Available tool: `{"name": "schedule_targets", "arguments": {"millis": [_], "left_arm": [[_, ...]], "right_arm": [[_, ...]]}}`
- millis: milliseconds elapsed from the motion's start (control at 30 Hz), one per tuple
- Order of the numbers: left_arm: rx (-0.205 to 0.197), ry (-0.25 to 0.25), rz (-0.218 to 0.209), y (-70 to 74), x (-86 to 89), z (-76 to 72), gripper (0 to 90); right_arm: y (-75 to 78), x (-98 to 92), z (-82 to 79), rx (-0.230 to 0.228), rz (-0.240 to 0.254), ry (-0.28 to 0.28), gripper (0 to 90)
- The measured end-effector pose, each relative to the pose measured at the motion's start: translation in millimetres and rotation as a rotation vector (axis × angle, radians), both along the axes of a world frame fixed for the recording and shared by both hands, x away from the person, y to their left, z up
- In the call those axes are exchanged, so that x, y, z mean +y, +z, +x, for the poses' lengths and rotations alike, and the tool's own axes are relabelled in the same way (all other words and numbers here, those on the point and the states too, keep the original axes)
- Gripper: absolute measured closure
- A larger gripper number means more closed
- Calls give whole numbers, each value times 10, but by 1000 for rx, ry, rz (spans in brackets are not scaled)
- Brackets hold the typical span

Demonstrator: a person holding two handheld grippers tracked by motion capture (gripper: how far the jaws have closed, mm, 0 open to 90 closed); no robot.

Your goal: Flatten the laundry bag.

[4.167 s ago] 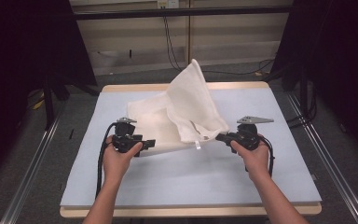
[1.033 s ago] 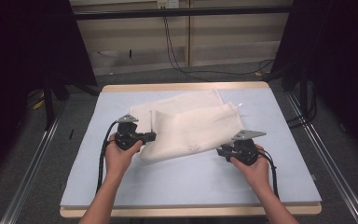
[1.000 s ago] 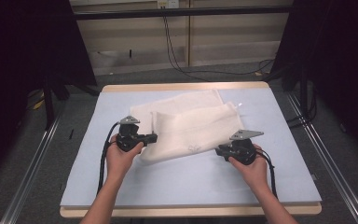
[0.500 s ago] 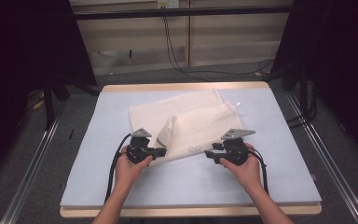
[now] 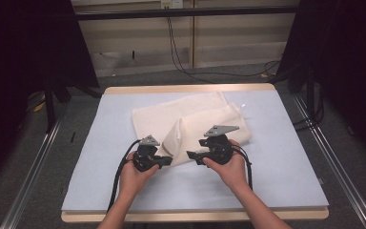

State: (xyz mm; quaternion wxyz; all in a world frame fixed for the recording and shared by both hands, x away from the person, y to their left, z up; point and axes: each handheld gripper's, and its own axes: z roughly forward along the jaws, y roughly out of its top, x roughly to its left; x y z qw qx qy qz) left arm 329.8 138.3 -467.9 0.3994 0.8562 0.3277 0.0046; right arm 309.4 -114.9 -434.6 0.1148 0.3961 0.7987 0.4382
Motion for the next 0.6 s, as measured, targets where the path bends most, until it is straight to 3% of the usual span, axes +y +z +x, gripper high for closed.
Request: {"name": "schedule_targets", "arguments": {"millis": [300,500,600], "left_arm": [[8,-6,9,-35,-11,-4,874],[5,-12,19,-37,-20,-7,874],[5,-15,22,-39,-19,-8,875]], "right_arm": [[-47,140,100,20,-4,4,389],[-67,207,157,30,19,15,404],[-58,243,176,34,28,21,478]]}}
